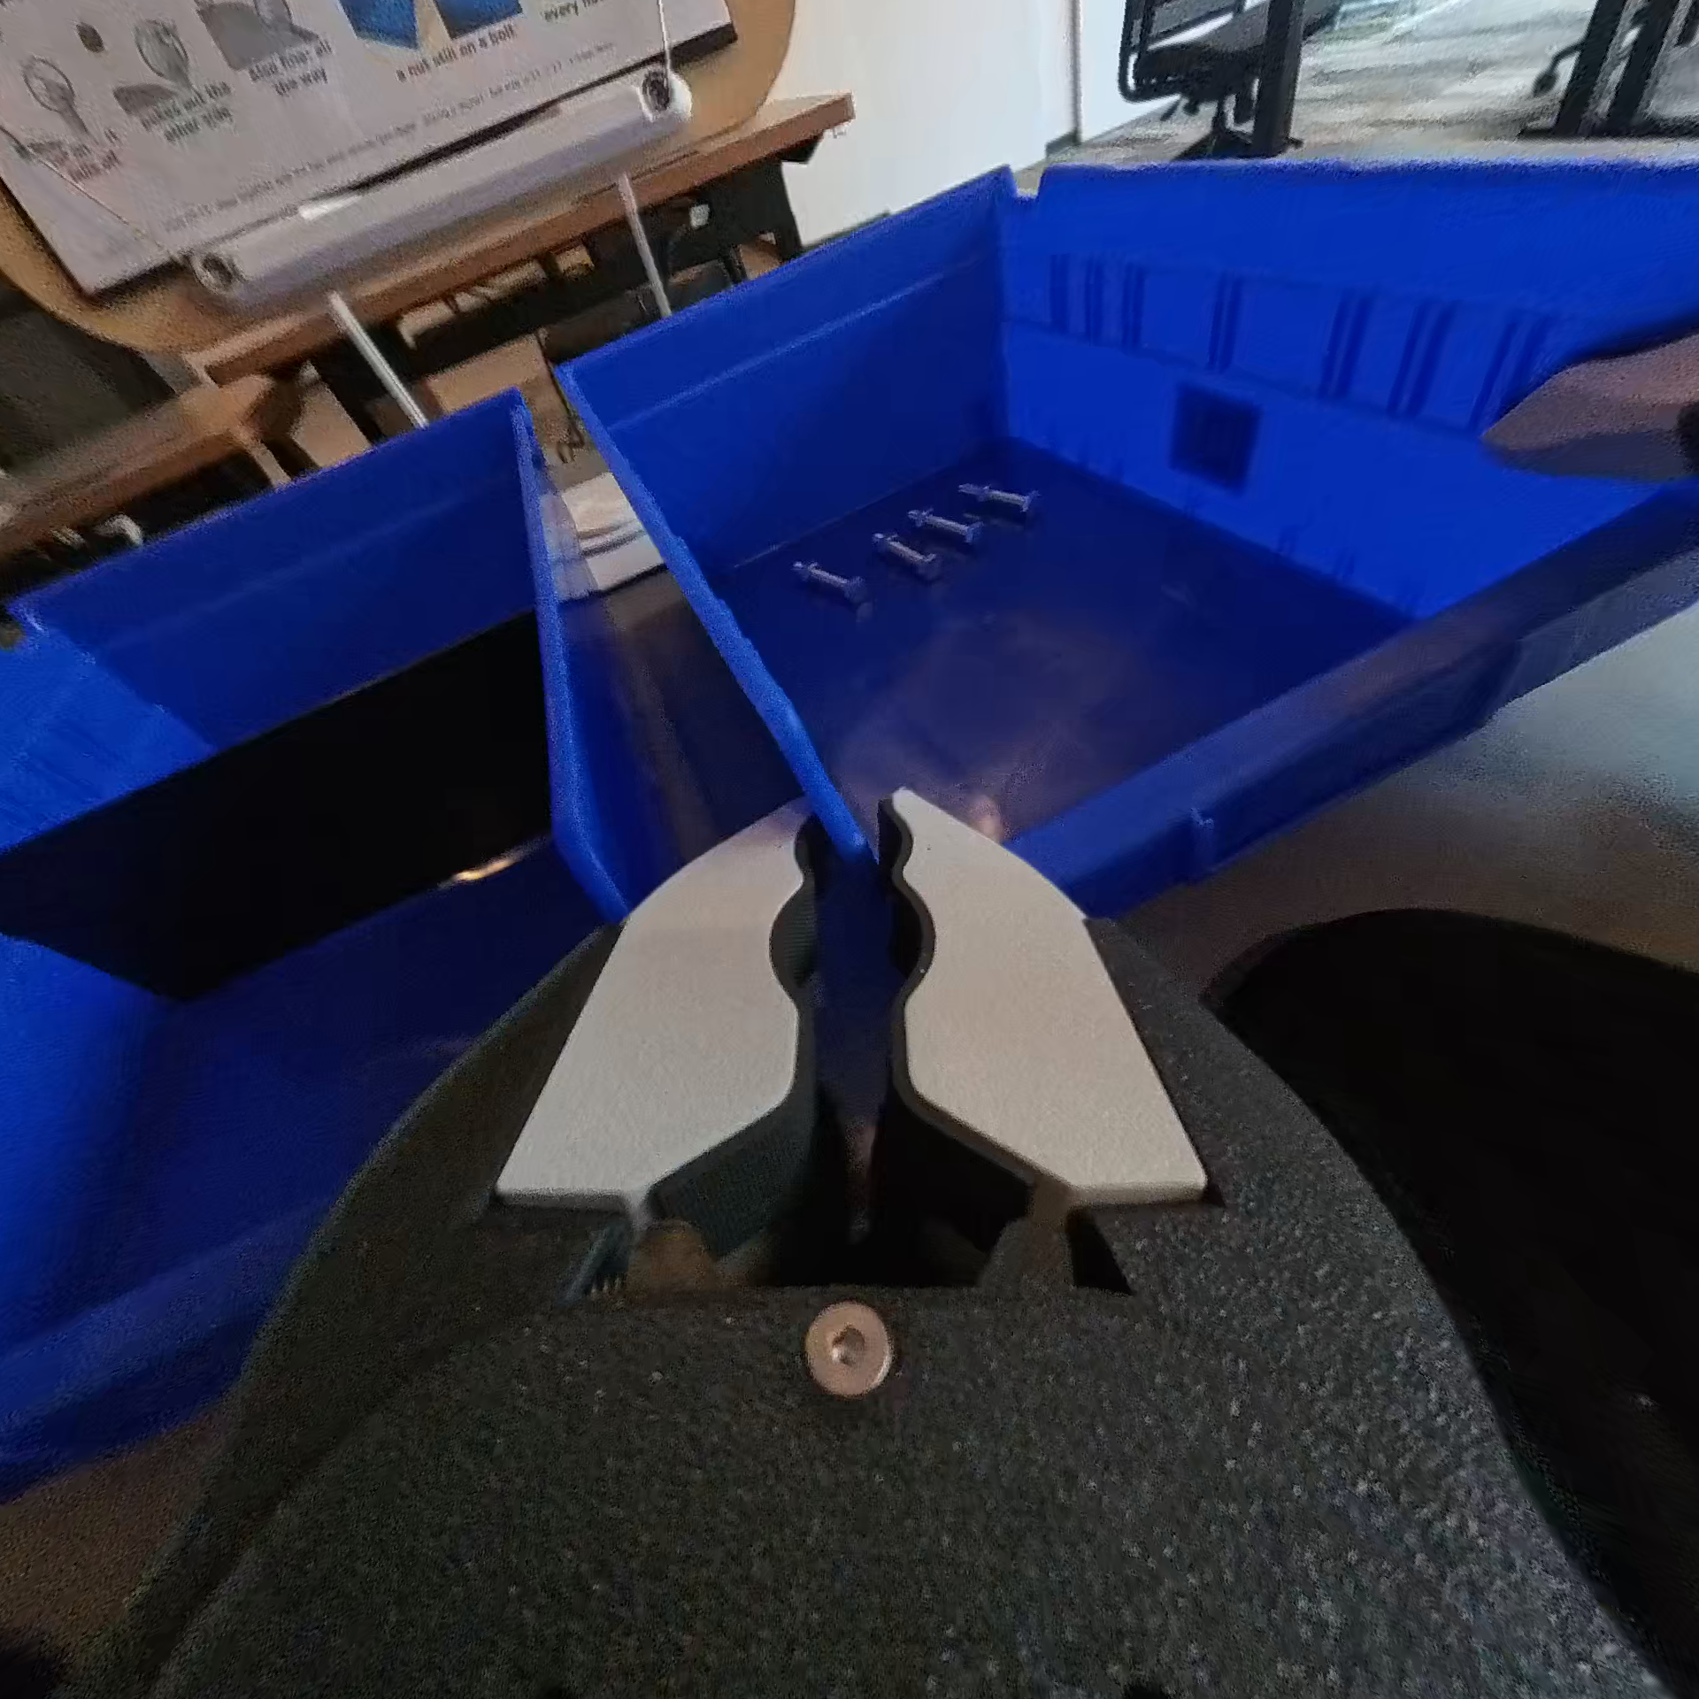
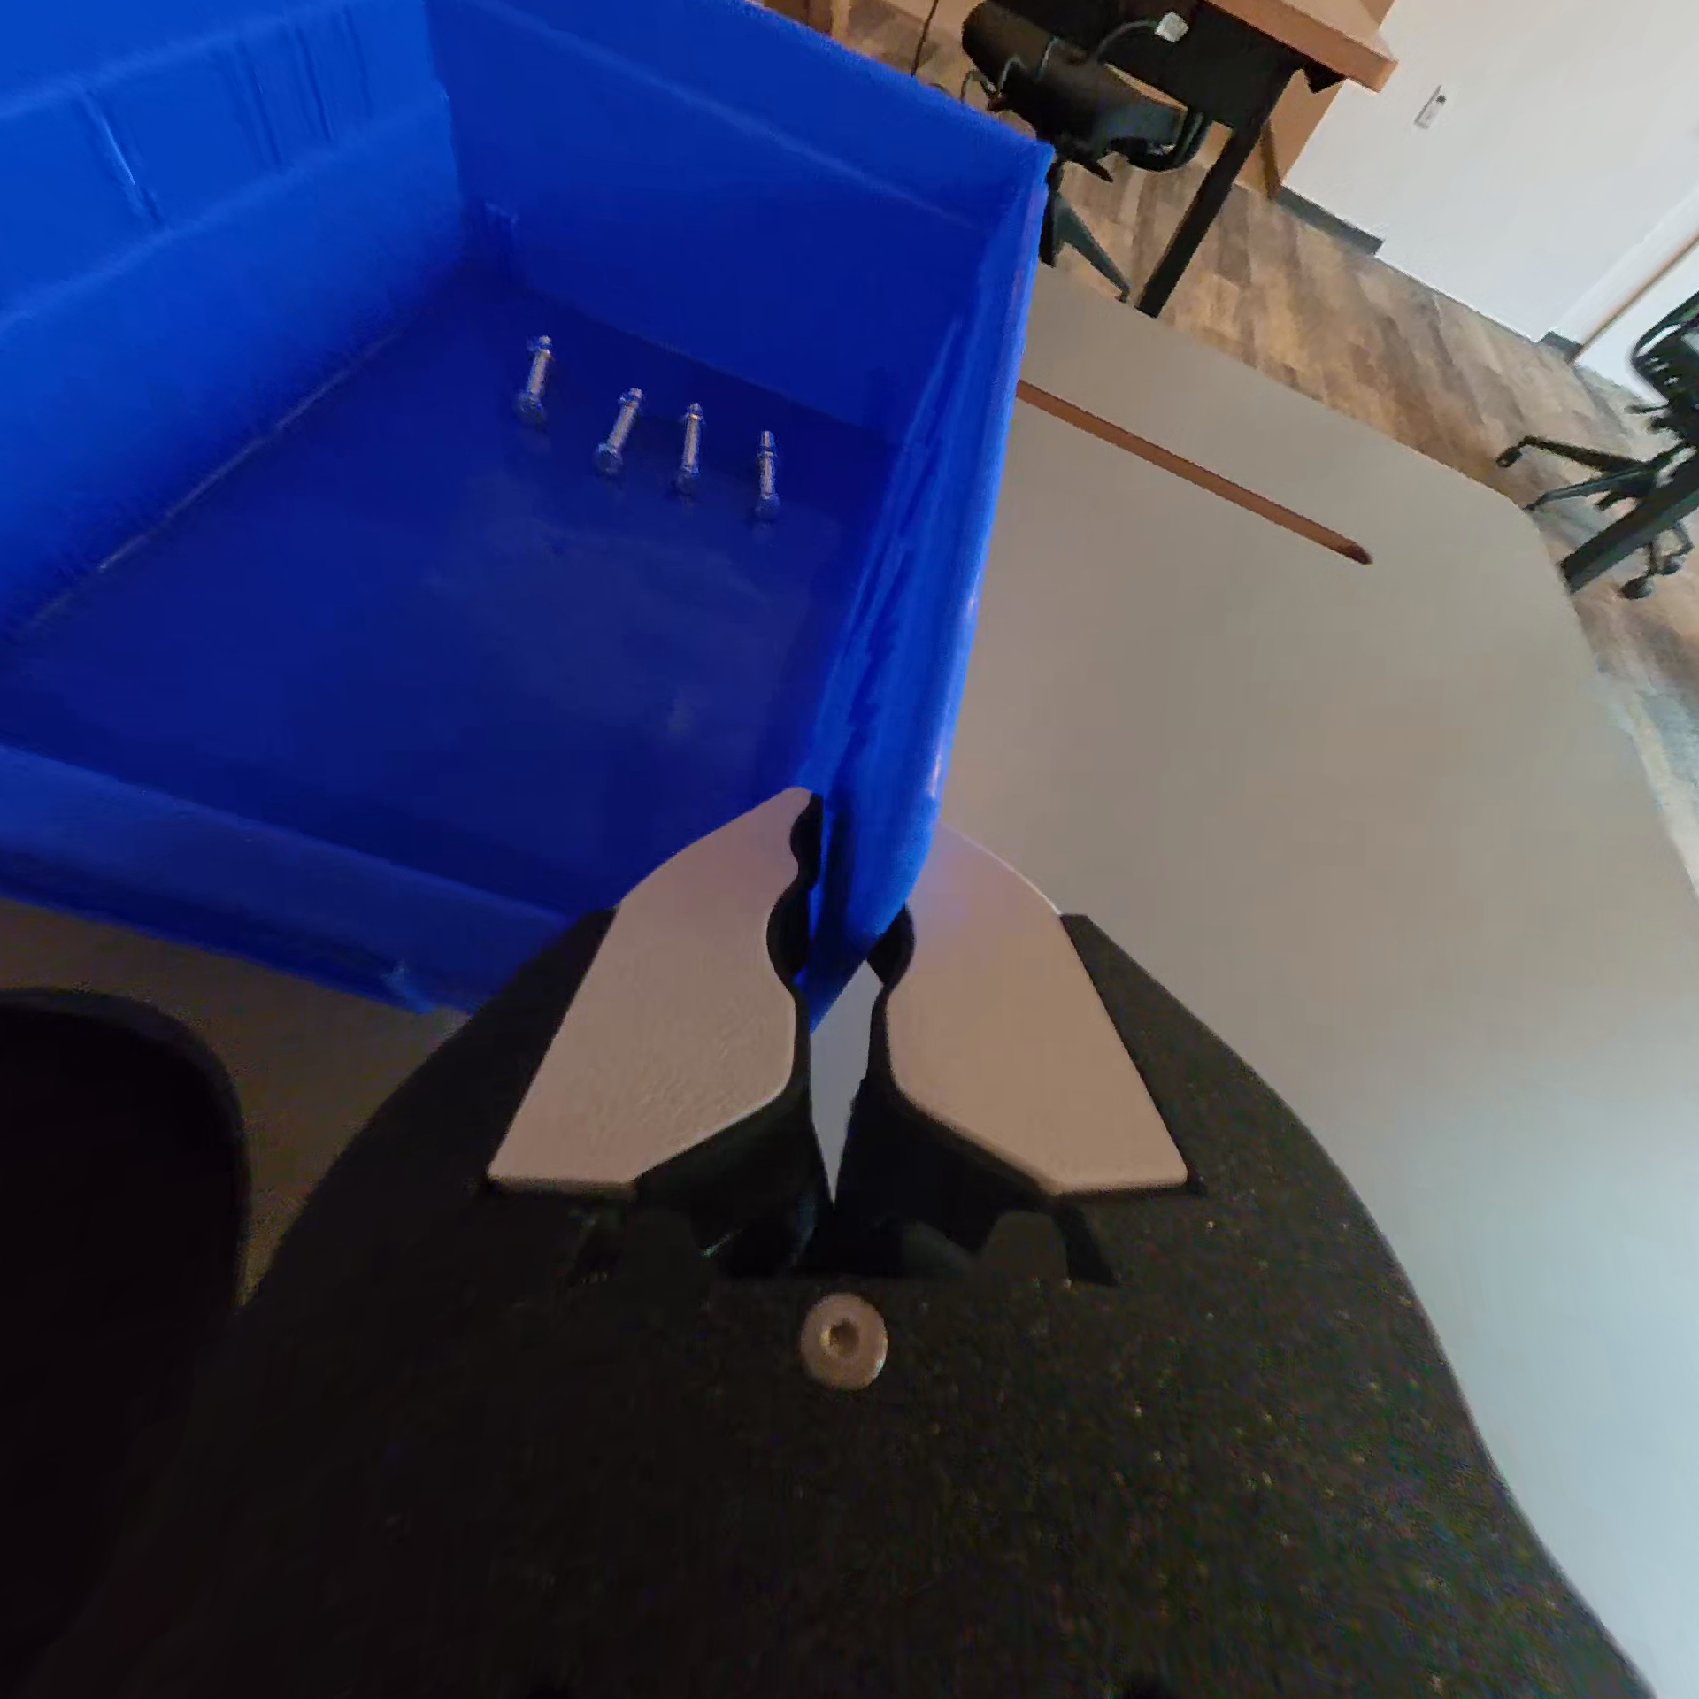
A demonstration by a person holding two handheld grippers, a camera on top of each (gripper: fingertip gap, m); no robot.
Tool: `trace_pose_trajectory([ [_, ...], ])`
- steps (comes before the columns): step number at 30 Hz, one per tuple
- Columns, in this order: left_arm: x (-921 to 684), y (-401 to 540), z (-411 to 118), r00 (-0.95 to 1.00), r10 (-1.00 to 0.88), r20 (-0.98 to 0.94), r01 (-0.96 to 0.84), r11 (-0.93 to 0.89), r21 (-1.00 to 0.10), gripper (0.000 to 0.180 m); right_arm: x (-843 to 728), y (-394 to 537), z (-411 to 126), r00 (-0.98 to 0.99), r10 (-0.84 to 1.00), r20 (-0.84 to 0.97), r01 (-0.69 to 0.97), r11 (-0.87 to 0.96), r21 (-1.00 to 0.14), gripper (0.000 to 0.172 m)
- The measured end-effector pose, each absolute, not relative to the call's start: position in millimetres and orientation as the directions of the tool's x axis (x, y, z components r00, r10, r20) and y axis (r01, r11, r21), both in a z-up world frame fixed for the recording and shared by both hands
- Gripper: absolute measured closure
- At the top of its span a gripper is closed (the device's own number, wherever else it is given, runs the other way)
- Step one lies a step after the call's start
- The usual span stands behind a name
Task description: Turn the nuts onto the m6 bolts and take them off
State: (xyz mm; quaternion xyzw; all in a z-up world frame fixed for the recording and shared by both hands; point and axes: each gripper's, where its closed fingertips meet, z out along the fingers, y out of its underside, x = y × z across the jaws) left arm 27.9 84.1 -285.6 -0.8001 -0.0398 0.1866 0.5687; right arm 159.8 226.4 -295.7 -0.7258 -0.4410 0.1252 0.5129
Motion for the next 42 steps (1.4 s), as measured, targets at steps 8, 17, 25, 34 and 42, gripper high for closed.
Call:
trace_pose_trajectory([
  [8, 47.1, 81.6, -259.1, 0.914, 0.213, -0.345, -0.310, -0.183, -0.933, 0.173, 190.0, 211.0, -258.5, 0.647, 0.665, 0.372, 0.447, 0.064, -0.892, 0.168],
  [17, 34.6, 44.9, -173.1, 0.888, 0.273, -0.370, -0.377, -0.029, -0.926, 0.173, 173.5, 173.7, -176.3, 0.662, 0.637, 0.395, 0.385, 0.164, -0.908, 0.167],
  [25, -49.6, -43.4, -122.9, 0.810, 0.438, -0.390, -0.427, -0.015, -0.904, 0.173, 57.5, 109.0, -142.2, 0.548, 0.757, 0.356, 0.300, 0.219, -0.928, 0.167],
  [34, -166.8, -171.9, -120.9, 0.655, 0.638, -0.405, -0.438, -0.116, -0.891, 0.173, -103.5, 2.6, -156.6, 0.340, 0.892, 0.299, 0.211, 0.238, -0.948, 0.166],
  [42, -234.0, -271.5, -138.7, 0.526, 0.793, -0.308, -0.361, -0.119, -0.925, 0.174, -202.5, -86.9, -187.1, 0.157, 0.952, 0.263, 0.189, 0.233, -0.954, 0.165],
])
